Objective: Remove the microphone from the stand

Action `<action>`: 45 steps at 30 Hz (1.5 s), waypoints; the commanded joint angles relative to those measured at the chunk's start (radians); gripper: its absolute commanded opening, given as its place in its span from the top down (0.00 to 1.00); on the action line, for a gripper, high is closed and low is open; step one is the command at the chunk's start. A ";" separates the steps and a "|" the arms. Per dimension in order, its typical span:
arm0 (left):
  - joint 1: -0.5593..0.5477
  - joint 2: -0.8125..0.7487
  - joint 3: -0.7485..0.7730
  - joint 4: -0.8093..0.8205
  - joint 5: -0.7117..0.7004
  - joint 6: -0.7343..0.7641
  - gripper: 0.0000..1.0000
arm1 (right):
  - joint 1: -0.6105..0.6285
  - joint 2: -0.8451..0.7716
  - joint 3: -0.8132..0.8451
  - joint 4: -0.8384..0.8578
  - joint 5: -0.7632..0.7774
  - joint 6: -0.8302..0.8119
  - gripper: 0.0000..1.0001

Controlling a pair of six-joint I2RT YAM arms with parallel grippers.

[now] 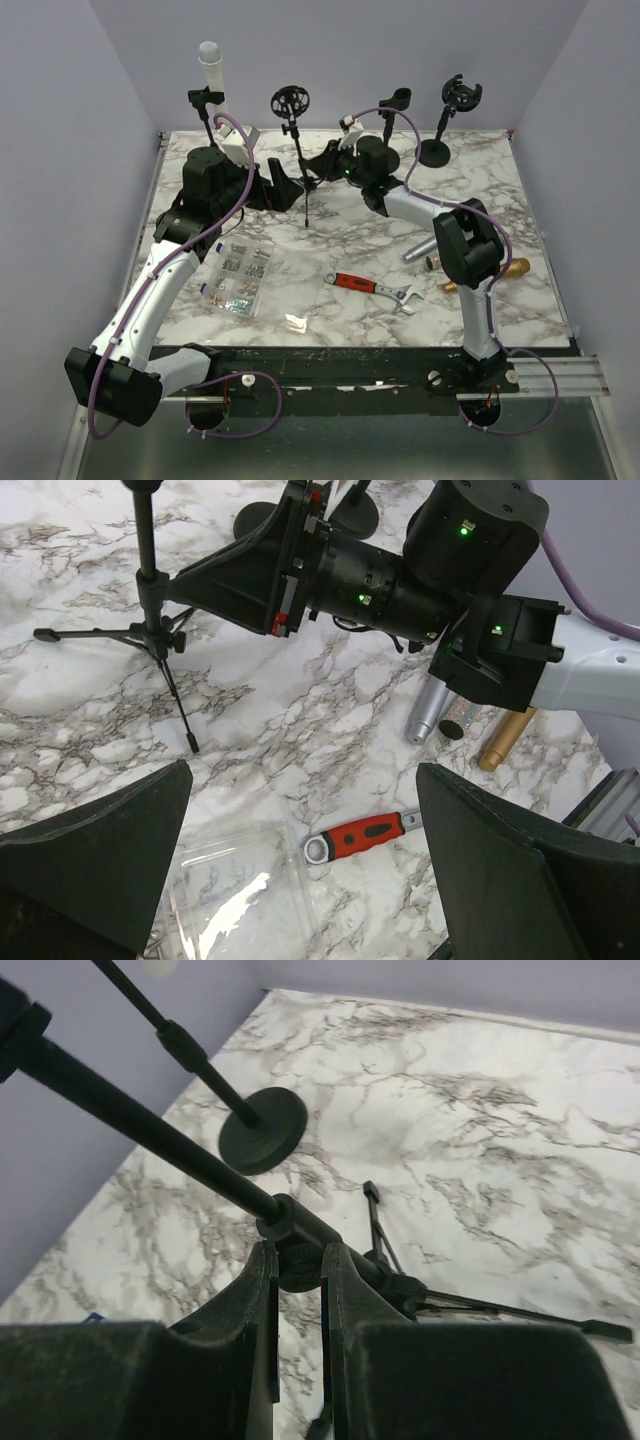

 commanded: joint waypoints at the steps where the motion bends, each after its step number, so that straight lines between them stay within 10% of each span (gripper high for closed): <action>1: -0.001 0.008 -0.014 0.019 0.013 -0.006 0.01 | -0.009 -0.033 -0.043 -0.108 0.194 -0.230 0.99; 33: -0.001 0.028 -0.016 0.020 0.013 -0.007 0.02 | 0.165 -0.075 -0.079 -0.059 0.681 -0.821 0.98; 39: -0.001 0.025 -0.016 0.020 0.011 -0.006 0.01 | 0.164 -0.128 -0.078 -0.093 0.619 -0.657 0.53; 45: -0.001 0.018 -0.015 0.016 0.006 -0.003 0.01 | 0.161 -0.227 -0.134 -0.115 0.565 -0.484 0.29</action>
